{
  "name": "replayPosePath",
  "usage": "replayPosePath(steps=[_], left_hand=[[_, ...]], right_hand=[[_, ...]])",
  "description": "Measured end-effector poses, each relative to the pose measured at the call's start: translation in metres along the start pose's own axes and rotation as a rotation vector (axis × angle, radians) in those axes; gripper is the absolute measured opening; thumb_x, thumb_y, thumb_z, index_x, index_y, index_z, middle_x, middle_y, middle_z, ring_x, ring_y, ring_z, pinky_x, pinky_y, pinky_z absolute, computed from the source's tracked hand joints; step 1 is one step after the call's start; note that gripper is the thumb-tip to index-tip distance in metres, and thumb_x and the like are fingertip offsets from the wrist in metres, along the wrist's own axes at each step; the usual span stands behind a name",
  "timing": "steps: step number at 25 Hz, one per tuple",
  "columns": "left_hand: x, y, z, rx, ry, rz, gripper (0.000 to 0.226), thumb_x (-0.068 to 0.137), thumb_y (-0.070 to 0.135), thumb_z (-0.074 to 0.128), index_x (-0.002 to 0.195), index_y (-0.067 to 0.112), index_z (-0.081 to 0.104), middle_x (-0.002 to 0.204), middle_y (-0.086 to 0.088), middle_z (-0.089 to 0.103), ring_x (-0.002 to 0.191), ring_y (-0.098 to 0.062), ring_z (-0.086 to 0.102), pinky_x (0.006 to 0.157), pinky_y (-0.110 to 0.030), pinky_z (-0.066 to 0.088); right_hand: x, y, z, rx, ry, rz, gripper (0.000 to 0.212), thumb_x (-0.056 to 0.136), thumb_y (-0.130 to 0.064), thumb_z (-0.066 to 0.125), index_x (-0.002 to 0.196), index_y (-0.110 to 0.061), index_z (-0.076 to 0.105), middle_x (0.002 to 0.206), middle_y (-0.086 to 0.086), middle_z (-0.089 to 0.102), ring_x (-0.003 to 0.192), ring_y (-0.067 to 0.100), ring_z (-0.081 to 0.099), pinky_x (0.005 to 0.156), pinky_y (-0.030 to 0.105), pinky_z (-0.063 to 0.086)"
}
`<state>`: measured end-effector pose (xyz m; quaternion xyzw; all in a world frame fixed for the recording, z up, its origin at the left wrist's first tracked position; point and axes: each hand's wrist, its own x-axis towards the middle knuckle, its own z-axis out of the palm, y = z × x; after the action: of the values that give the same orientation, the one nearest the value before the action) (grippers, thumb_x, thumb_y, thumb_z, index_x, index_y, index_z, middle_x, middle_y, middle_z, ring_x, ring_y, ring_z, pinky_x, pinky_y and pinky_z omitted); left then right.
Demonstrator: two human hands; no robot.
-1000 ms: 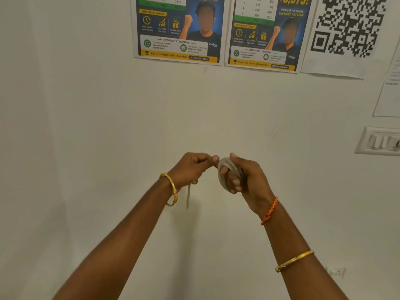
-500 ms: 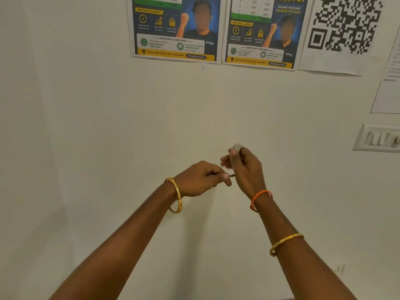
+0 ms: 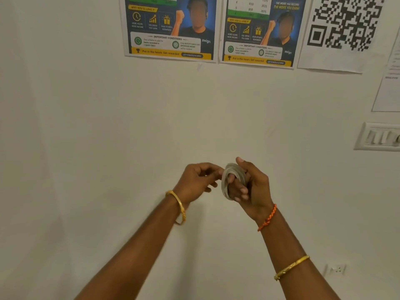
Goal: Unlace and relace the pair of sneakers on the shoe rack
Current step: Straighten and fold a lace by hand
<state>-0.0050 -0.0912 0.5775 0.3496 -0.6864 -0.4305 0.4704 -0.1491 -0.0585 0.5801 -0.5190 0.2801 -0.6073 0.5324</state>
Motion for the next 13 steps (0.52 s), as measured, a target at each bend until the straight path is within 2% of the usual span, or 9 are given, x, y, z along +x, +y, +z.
replayPosePath(steps=[3, 6, 9, 11, 13], left_hand=[[-0.006, -0.01, 0.029, -0.216, 0.096, -0.083, 0.02, 0.095, 0.016, 0.052, 0.103, 0.009, 0.069, 0.089, -0.005, 0.07, 0.081, -0.012, 0.066, 0.065, -0.019, 0.052], [-0.004, -0.012, 0.04, -0.248, 0.075, -0.121, 0.031, 0.1, 0.023, 0.042, 0.102, 0.008, 0.07, 0.089, -0.008, 0.071, 0.084, -0.015, 0.066, 0.069, -0.021, 0.053], [0.0, -0.013, 0.037, -0.111, -0.074, -0.103, 0.041, 0.099, 0.038, 0.039, 0.107, 0.01, 0.068, 0.101, -0.008, 0.071, 0.098, -0.015, 0.065, 0.079, -0.024, 0.052], [0.005, -0.014, 0.031, -0.024, -0.132, -0.078, 0.033, 0.097, 0.034, 0.047, 0.11, 0.011, 0.067, 0.106, -0.007, 0.07, 0.103, -0.015, 0.064, 0.078, -0.022, 0.05], [0.01, -0.013, 0.024, 0.051, -0.118, -0.049, 0.027, 0.095, 0.027, 0.052, 0.107, 0.009, 0.068, 0.102, -0.009, 0.07, 0.099, -0.017, 0.065, 0.075, -0.021, 0.05]], right_hand=[[0.007, 0.005, 0.001, 0.179, 0.036, -0.002, 0.043, 0.082, -0.035, 0.05, 0.051, -0.006, 0.057, 0.031, -0.004, 0.029, 0.025, 0.006, 0.025, 0.034, 0.016, 0.024], [0.013, 0.01, -0.007, 0.203, 0.102, 0.015, 0.043, 0.088, -0.031, 0.048, 0.055, -0.004, 0.054, 0.032, -0.004, 0.031, 0.026, 0.005, 0.028, 0.033, 0.016, 0.029], [0.015, 0.008, -0.013, 0.185, 0.138, 0.035, 0.037, 0.083, -0.032, 0.054, 0.056, -0.007, 0.055, 0.034, -0.005, 0.033, 0.029, 0.006, 0.031, 0.035, 0.018, 0.031], [0.016, 0.007, -0.016, 0.183, 0.119, 0.053, 0.029, 0.078, -0.031, 0.058, 0.06, -0.008, 0.055, 0.036, -0.005, 0.033, 0.031, 0.005, 0.032, 0.037, 0.017, 0.031], [0.016, 0.008, -0.021, 0.191, 0.064, 0.072, 0.025, 0.079, -0.027, 0.056, 0.063, -0.007, 0.055, 0.039, -0.004, 0.035, 0.034, 0.006, 0.036, 0.04, 0.018, 0.033]])
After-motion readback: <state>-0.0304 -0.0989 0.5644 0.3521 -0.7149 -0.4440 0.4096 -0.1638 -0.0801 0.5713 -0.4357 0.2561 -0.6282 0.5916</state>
